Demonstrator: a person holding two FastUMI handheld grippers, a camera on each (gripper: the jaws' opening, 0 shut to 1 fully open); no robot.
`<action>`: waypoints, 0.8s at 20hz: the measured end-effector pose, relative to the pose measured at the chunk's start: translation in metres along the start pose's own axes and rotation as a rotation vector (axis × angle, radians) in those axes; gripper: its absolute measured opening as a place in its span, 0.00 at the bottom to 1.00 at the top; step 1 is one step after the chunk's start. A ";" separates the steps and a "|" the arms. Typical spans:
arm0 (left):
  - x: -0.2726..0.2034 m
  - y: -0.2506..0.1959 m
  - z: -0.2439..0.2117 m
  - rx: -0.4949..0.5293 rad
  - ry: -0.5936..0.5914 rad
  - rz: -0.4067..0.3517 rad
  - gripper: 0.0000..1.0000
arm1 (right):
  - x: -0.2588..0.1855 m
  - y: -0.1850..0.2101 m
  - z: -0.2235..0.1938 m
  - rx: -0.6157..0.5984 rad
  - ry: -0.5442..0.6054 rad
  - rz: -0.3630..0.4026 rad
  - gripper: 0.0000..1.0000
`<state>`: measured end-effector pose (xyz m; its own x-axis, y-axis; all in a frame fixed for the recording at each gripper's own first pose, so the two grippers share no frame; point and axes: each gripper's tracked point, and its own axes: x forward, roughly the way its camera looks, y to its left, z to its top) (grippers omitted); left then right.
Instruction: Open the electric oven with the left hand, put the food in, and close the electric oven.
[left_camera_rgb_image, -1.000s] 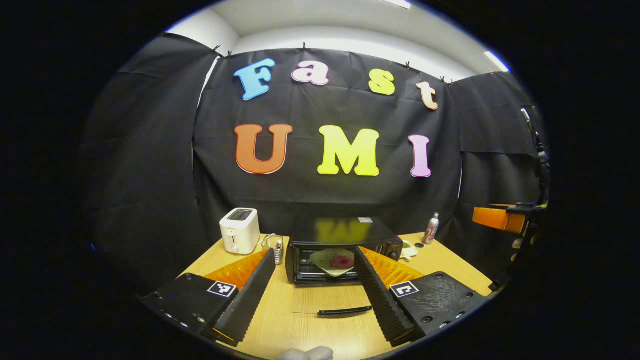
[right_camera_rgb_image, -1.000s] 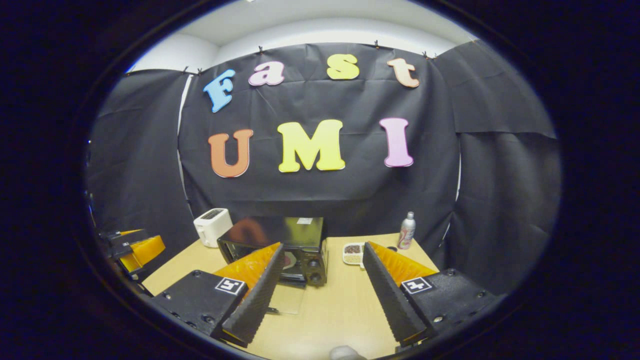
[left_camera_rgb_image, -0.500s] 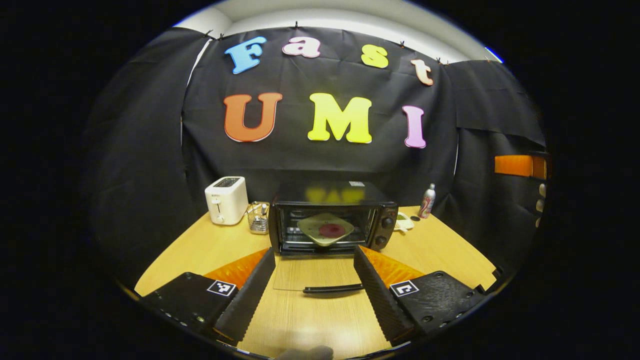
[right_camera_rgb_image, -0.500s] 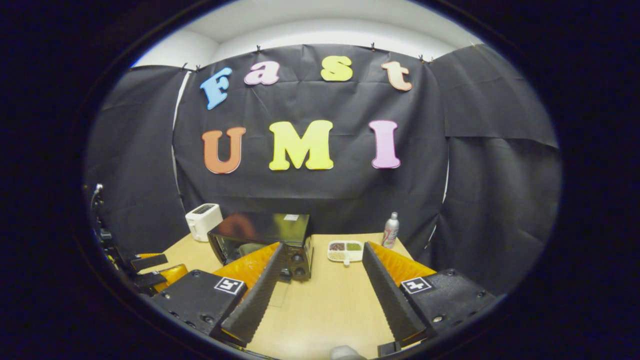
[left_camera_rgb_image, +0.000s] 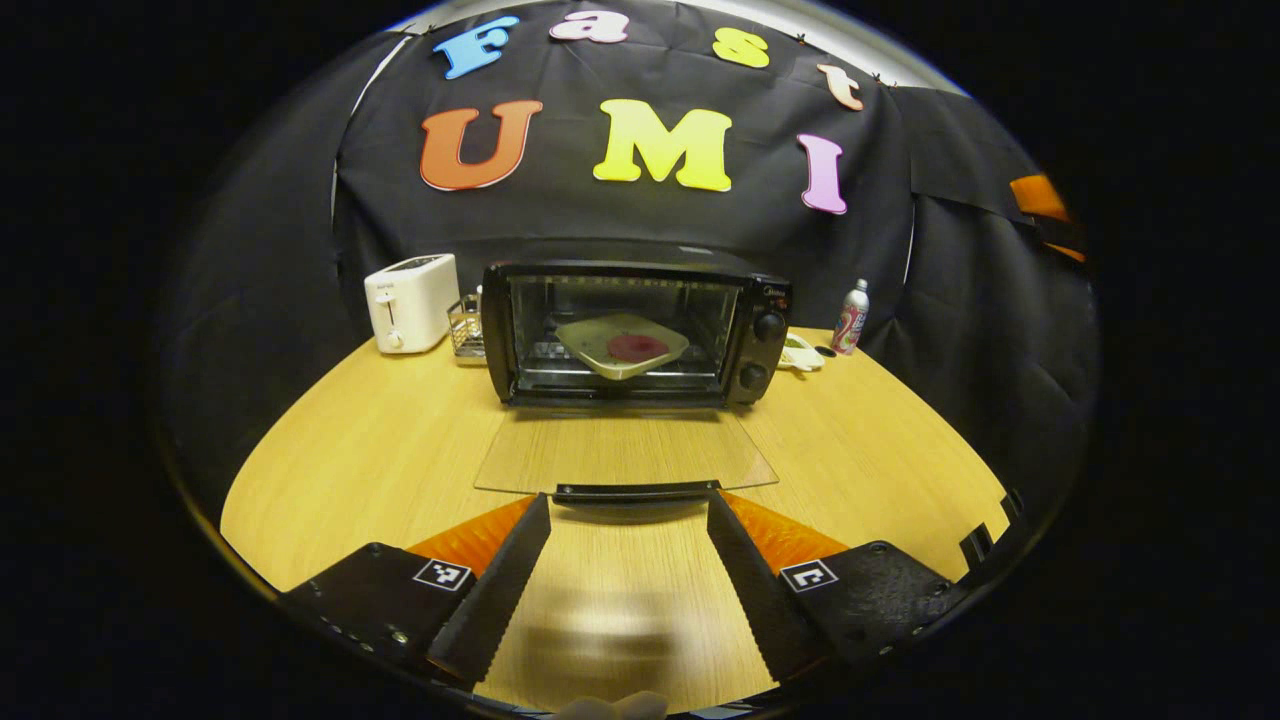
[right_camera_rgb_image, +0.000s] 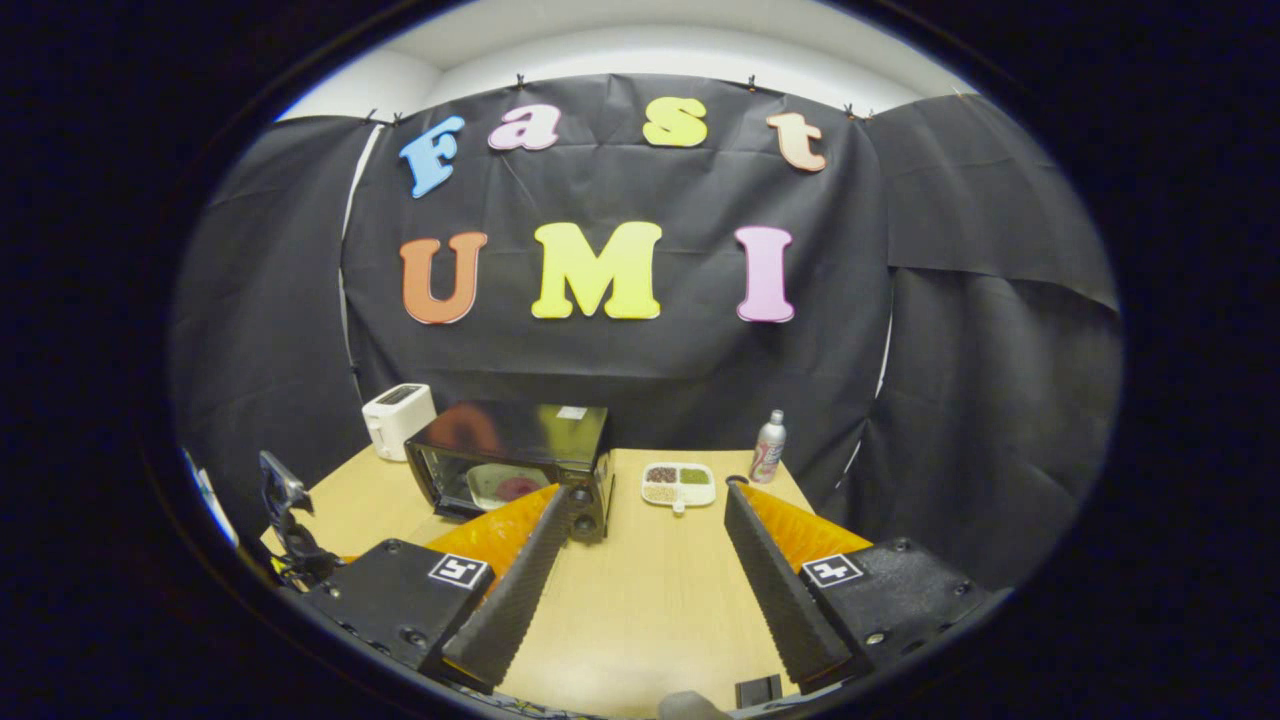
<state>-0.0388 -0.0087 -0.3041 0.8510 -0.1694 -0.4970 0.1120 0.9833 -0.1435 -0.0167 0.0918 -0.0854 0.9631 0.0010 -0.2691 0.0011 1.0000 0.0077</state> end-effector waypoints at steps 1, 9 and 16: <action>0.007 -0.002 -0.007 -0.007 0.019 -0.003 0.96 | 0.006 0.001 0.000 -0.003 0.008 -0.006 0.96; 0.054 -0.007 -0.048 0.015 0.120 0.000 0.96 | 0.010 -0.015 -0.005 -0.009 0.057 -0.041 0.96; 0.078 -0.004 -0.060 0.012 0.159 0.012 0.96 | 0.023 -0.015 -0.006 -0.002 0.079 -0.050 0.96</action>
<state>-0.0037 -0.0295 -0.3941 0.7602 -0.1656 -0.6282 0.1095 0.9858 -0.1273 0.0038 0.0765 -0.0971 0.9377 -0.0483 -0.3441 0.0479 0.9988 -0.0098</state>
